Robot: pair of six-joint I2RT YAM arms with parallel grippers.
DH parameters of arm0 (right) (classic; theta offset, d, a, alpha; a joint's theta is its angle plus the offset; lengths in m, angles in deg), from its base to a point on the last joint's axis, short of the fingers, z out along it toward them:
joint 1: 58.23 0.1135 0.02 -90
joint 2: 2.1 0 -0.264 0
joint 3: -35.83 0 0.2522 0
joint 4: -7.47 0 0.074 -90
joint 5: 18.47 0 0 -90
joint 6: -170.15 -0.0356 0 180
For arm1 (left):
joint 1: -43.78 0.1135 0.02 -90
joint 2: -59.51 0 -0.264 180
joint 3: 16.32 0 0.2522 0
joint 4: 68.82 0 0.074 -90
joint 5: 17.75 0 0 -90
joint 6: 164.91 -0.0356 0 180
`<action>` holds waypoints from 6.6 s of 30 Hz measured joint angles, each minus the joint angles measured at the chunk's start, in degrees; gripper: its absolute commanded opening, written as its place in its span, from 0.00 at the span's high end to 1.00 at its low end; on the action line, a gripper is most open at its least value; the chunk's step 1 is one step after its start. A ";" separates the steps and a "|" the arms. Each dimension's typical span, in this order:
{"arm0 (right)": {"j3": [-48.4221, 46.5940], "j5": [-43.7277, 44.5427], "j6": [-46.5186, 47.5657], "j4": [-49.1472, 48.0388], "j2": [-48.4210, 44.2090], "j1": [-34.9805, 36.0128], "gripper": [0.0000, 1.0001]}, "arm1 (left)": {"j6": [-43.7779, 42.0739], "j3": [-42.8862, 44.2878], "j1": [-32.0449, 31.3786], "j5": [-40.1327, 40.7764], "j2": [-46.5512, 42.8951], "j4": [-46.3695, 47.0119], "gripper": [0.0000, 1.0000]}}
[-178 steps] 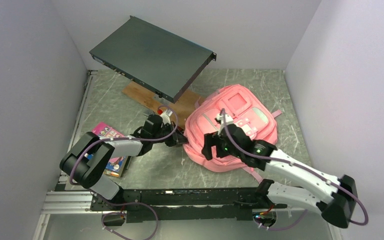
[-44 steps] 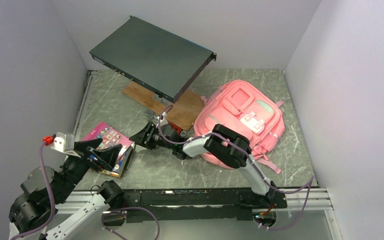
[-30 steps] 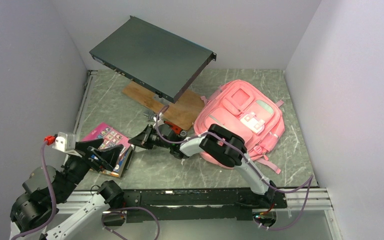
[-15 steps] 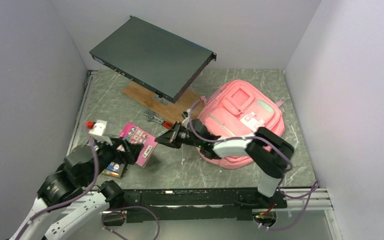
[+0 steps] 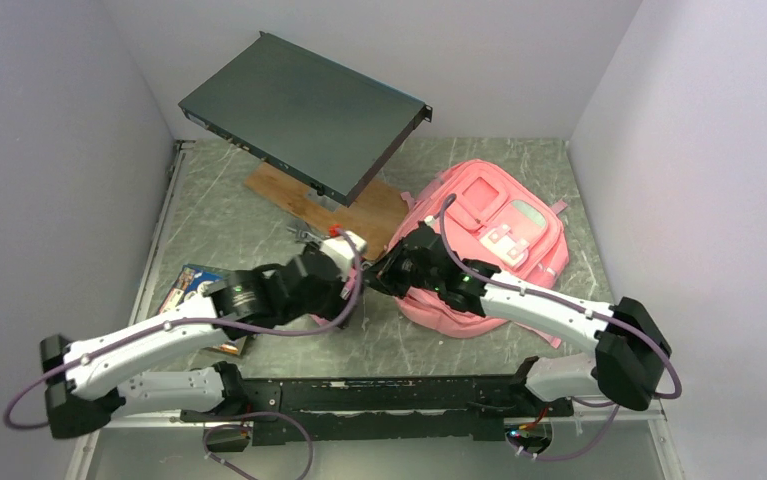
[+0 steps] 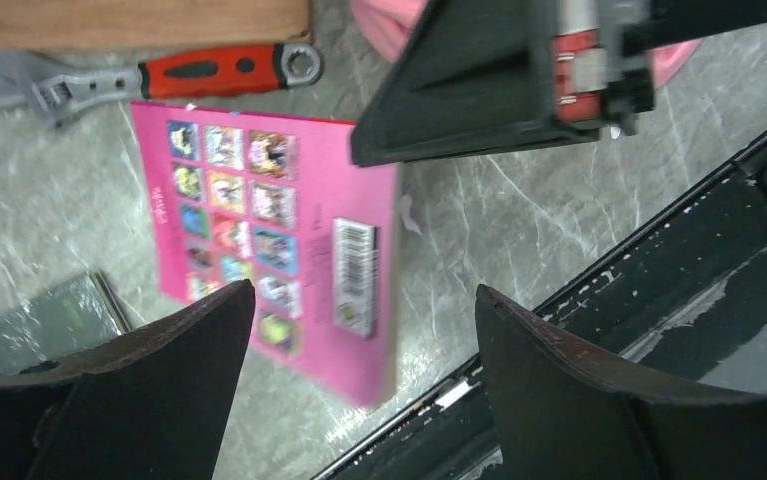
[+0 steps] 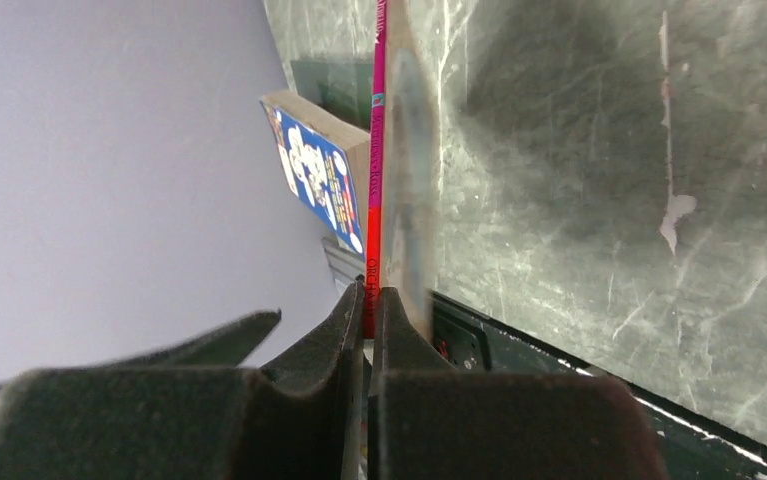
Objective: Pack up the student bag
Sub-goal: Pick up the book from the center of the board, then place the book in the student bag.
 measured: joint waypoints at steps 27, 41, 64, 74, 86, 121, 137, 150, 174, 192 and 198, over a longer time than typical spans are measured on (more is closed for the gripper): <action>-0.15 6.40 -13.60 5.73 -8.11 -0.61 1.00 | -1.75 10.47 -17.27 34.67 24.70 -3.93 0.87; 5.57 15.34 10.91 5.55 -21.20 -1.84 0.01 | 2.38 8.11 -14.40 31.21 13.57 -6.38 1.00; -14.82 19.93 72.83 35.34 6.47 -2.40 0.39 | 8.41 -6.51 3.80 4.15 -15.78 -0.09 1.00; -12.33 18.91 72.89 32.04 12.74 -2.36 0.49 | 9.97 -7.80 3.91 2.82 -18.62 1.05 1.00; -9.03 24.30 72.02 28.17 14.84 -1.01 1.00 | 12.13 -8.87 3.93 2.56 -21.27 1.01 1.00; -28.35 18.25 61.86 46.01 -9.75 -5.27 1.00 | 50.86 -23.87 4.83 -11.98 -9.09 47.98 1.00; -28.09 13.64 52.74 44.89 -11.85 -5.70 1.00 | 60.15 -30.69 3.56 -2.34 30.45 101.72 1.00; -27.56 11.10 53.42 45.05 -12.39 -5.81 1.00 | 61.68 -18.91 0.37 5.31 45.35 104.91 1.00; -19.80 17.05 58.31 40.70 -14.10 -12.76 1.00 | 66.36 -15.43 -3.56 1.70 44.68 86.29 0.01; -7.52 17.77 62.34 30.18 -11.21 -13.70 1.00 | 28.20 -20.02 4.33 -19.21 2.14 53.64 0.00; -4.81 21.57 64.52 31.76 -7.80 -14.86 1.00 | 24.28 -21.18 5.46 -23.04 1.36 47.23 0.00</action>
